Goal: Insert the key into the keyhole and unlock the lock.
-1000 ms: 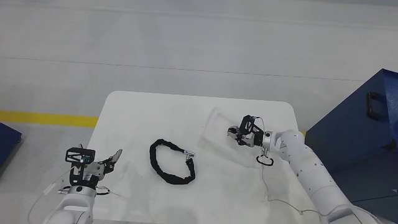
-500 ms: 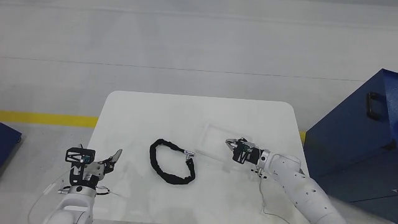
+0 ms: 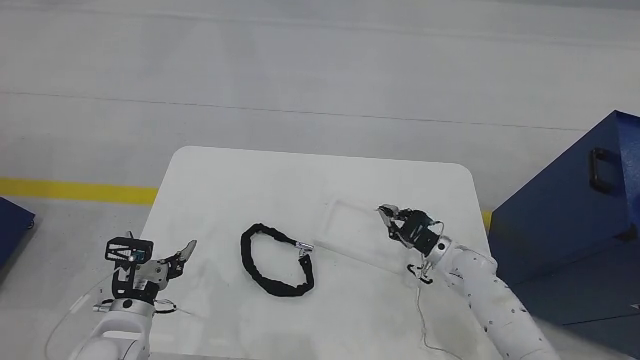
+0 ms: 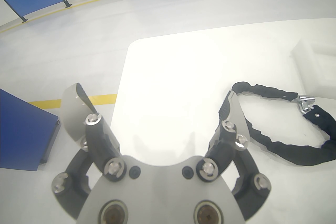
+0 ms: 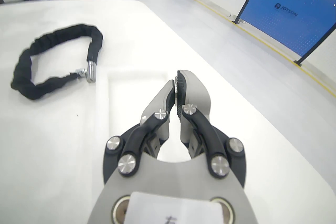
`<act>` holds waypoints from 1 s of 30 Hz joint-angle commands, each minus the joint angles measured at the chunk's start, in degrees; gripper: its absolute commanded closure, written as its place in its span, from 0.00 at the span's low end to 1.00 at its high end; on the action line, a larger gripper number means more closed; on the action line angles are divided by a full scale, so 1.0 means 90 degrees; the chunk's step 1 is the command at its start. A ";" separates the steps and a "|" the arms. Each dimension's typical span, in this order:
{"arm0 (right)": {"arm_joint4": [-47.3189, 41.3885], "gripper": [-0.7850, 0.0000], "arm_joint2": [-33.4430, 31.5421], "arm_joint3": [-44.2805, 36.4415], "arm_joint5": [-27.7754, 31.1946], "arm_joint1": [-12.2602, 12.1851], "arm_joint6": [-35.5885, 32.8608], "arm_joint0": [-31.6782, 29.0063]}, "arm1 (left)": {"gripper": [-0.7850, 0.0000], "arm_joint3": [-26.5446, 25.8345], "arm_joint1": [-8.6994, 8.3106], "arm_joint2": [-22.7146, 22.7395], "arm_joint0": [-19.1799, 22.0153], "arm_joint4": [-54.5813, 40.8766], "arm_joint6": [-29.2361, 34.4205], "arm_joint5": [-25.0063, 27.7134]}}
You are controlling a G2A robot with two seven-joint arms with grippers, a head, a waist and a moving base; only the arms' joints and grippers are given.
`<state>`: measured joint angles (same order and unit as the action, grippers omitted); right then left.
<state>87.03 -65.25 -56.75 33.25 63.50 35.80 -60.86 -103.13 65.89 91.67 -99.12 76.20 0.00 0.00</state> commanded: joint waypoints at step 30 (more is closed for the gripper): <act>-0.8442 1.00 -0.2711 -0.2746 0.0921 -0.0701 -0.6897 -0.2361 | 0.00 0.0000 0.0000 0.0000 0.0000 0.0000 0.0000 0.0000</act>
<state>11.56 -89.78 -81.54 41.84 57.15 -26.38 -81.99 -103.13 65.89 91.67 -99.12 76.20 0.00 0.00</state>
